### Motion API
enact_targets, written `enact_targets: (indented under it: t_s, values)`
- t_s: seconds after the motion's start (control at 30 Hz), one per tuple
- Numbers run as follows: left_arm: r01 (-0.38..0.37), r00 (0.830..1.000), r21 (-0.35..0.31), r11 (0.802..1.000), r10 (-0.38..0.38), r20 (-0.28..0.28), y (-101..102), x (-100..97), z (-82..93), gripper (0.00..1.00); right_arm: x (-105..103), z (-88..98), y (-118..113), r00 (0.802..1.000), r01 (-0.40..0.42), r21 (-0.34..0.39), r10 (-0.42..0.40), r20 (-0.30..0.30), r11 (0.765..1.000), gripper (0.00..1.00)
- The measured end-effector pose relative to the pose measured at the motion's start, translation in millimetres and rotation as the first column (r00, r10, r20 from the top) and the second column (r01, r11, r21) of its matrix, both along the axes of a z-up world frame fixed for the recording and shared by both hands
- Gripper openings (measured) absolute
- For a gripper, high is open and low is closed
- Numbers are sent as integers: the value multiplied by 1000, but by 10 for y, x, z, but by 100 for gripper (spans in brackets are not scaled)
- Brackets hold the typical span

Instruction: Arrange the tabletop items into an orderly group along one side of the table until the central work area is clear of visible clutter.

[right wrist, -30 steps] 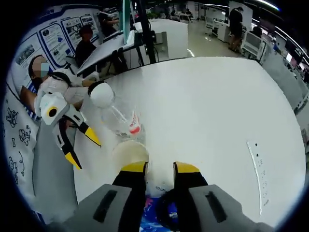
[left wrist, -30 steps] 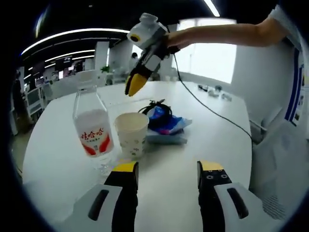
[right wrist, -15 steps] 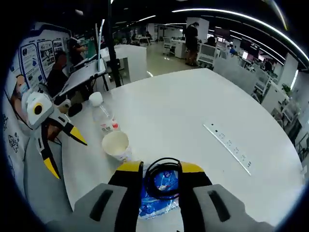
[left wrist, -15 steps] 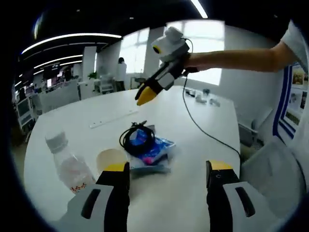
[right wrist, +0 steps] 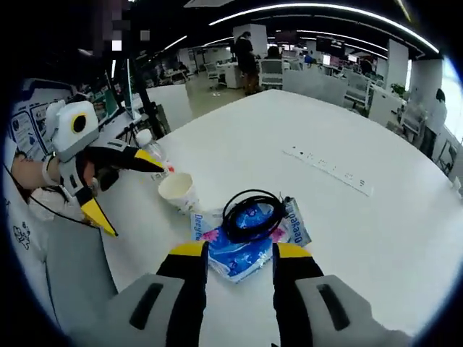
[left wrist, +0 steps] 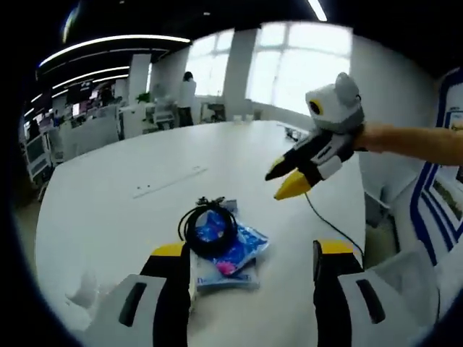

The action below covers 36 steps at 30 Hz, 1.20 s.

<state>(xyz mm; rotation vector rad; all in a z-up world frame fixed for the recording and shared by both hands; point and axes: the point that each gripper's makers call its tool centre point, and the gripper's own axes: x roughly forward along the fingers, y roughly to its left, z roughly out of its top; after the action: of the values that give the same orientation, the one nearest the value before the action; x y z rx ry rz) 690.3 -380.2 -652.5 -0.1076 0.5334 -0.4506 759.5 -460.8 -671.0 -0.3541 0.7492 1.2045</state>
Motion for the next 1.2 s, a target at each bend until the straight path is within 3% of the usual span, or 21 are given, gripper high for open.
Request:
enact_targets:
  t_s: [0.13, 0.2, 0.3, 0.47, 0.6, 0.63, 0.7, 0.83, 0.9, 1.03, 1.07, 1.1, 1.2]
  values:
    - [-36, 999, 57, 998, 38, -29, 50, 200, -42, 61, 12, -4, -62, 998, 51, 41, -50, -32, 998, 31]
    - [-61, 997, 51, 997, 63, -53, 69, 326, -79, 58, 50, -30, -95, 993, 98, 43, -95, -65, 994, 31]
    - [-98, 989, 52, 994, 103, -109, 64, 444, -190, 55, 111, -45, -103, 991, 119, 55, -115, -69, 991, 30]
    - [-148, 976, 105, 983, 162, -148, 88, 586, -334, 49, 165, -110, -109, 991, 116, 38, -114, -65, 992, 28]
    - [-147, 973, 90, 985, 160, -166, 64, 710, -387, 45, 229, -202, -94, 991, 113, 25, -110, -77, 993, 27]
    - [-140, 970, 126, 982, 161, -182, 111, 745, -466, 44, 255, -227, -75, 991, 112, 31, -109, -80, 993, 27]
    - [-174, 953, 111, 978, 196, -231, 174, 799, -562, 46, 299, -282, -54, 987, 128, 23, -125, -102, 992, 27]
    - [-156, 945, 132, 979, 186, -267, 222, 902, -627, 48, 374, -344, 37, 984, 133, 32, -128, -122, 991, 27]
    - [-144, 938, 119, 982, 173, -300, 222, 971, -624, 44, 434, -394, 88, 980, 146, 30, -141, -139, 989, 27]
    - [-106, 922, 165, 981, 159, -353, 301, 1040, -724, 38, 482, -493, 197, 969, 170, 31, -161, -188, 985, 26]
    - [-120, 891, 177, 977, 185, -416, 353, 1007, -813, 39, 482, -516, 220, 968, 169, 30, -161, -194, 985, 26]
    - [-110, 899, 174, 979, 173, -403, 345, 1051, -821, 39, 475, -535, 242, 967, 171, 31, -161, -199, 985, 25]
    - [-74, 901, 208, 975, 155, -405, 352, 1109, -874, 39, 487, -592, 279, 964, 175, 31, -165, -210, 984, 22]
